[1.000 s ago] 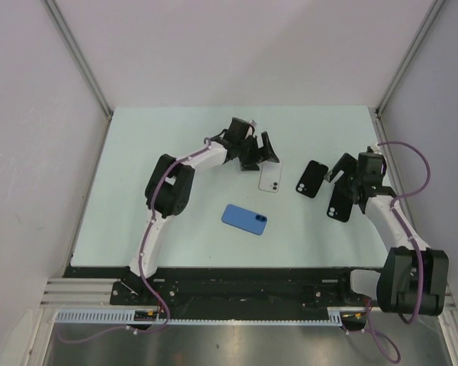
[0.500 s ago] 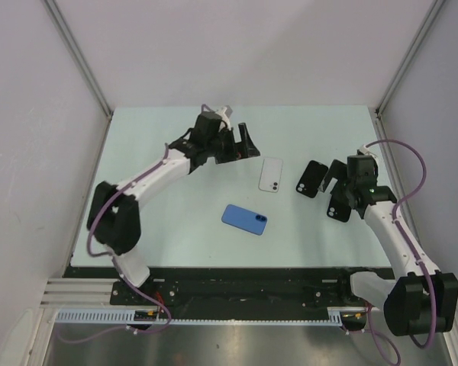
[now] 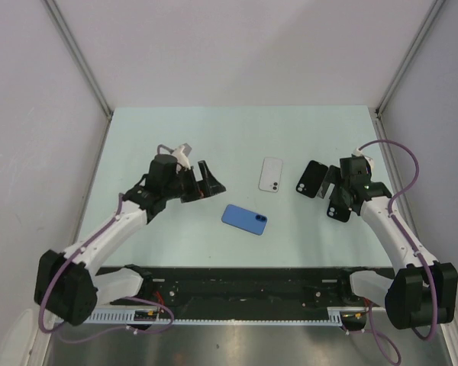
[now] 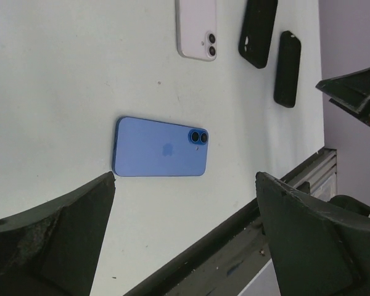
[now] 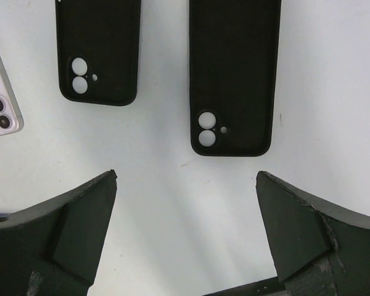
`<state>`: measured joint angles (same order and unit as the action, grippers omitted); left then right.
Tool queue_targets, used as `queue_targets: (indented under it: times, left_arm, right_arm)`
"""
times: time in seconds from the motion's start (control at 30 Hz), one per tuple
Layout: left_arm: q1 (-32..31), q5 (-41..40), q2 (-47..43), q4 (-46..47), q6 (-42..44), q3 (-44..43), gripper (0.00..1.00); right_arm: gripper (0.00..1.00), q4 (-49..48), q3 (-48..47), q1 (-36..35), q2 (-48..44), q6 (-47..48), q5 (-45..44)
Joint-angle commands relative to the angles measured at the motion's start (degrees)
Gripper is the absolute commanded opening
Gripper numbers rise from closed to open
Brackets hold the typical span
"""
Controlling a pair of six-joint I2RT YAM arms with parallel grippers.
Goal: Take the phone out of the phone case
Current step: Reset both arms
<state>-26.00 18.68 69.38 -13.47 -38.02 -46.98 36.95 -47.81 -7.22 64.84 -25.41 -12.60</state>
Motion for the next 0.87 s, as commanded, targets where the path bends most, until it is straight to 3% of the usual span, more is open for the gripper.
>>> queue_targets:
  times: [0.0, 0.17, 0.3, 0.83]
  left_arm:
    - [1.8, 3.2, -9.9, 1.3, -1.3, 2.9, 1.0]
    - [1.9, 0.1, -14.4, -1.6, -0.7, 4.0, 1.0]
    - [3.4, 4.1, -16.7, 3.0, -3.1, 6.1, 1.0]
    - [4.3, 4.9, -17.1, 5.4, -3.7, 7.0, 1.0]
  right_arm:
    - [1.0, 1.5, -2.3, -0.1, 0.1, 0.7, -1.7]
    - [1.0, 2.2, -2.2, 0.0, -0.6, 1.1, -2.3]
    - [1.0, 2.0, -2.1, 0.0, -0.6, 1.3, -2.6]
    - [1.0, 1.8, -1.9, 0.3, -1.9, 0.4, -4.1]
